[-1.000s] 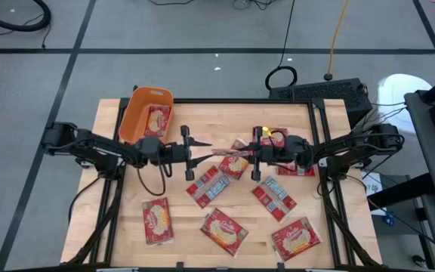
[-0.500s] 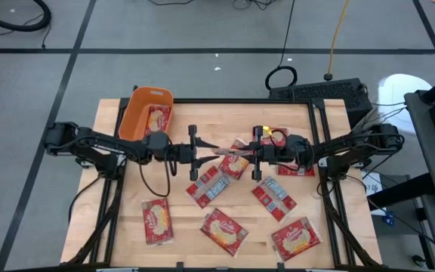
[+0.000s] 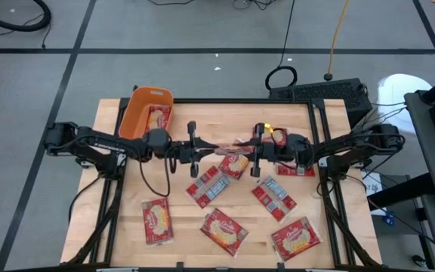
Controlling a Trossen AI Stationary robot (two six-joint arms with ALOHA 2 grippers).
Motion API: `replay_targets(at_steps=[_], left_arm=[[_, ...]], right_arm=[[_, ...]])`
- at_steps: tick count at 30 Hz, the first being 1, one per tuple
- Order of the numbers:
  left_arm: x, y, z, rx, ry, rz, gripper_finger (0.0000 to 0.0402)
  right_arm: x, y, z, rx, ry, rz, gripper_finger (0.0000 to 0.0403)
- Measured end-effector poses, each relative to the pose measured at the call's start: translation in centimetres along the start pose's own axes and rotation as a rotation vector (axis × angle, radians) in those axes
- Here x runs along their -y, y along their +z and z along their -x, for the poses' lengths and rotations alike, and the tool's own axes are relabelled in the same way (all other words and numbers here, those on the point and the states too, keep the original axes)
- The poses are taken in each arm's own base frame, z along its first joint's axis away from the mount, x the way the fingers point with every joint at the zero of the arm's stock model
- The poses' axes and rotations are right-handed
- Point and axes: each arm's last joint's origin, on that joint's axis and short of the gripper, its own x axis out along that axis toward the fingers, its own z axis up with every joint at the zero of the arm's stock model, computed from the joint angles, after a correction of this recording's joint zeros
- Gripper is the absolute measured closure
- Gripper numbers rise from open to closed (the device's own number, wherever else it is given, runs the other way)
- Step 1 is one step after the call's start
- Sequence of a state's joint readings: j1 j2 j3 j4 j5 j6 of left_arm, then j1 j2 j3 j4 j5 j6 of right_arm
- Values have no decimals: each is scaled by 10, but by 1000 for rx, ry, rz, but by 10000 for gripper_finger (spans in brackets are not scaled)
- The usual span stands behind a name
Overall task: Sort popcorn bags into baskets
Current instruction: Put the red popcorn bag into the orange bin
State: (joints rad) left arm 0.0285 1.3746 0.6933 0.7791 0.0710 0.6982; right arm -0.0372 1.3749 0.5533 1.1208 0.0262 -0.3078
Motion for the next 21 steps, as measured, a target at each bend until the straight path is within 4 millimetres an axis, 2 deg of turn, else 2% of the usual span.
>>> replay_targets(at_steps=[4,8,11,16,21], left_arm=[[-3,5,0,61,19,-42,366],[-9,8,4,71,30,-72,380],[-14,10,9,52,27,-149,382],[-28,24,26,52,49,-362,375],[-53,33,56,-24,75,-514,362]], right_arm=[[3,6,2,6,-31,-35,278],[7,15,7,-6,-64,-53,213],[10,19,13,-68,-107,-87,180],[12,18,24,-220,-125,-137,152],[6,12,29,-312,-79,-171,150]])
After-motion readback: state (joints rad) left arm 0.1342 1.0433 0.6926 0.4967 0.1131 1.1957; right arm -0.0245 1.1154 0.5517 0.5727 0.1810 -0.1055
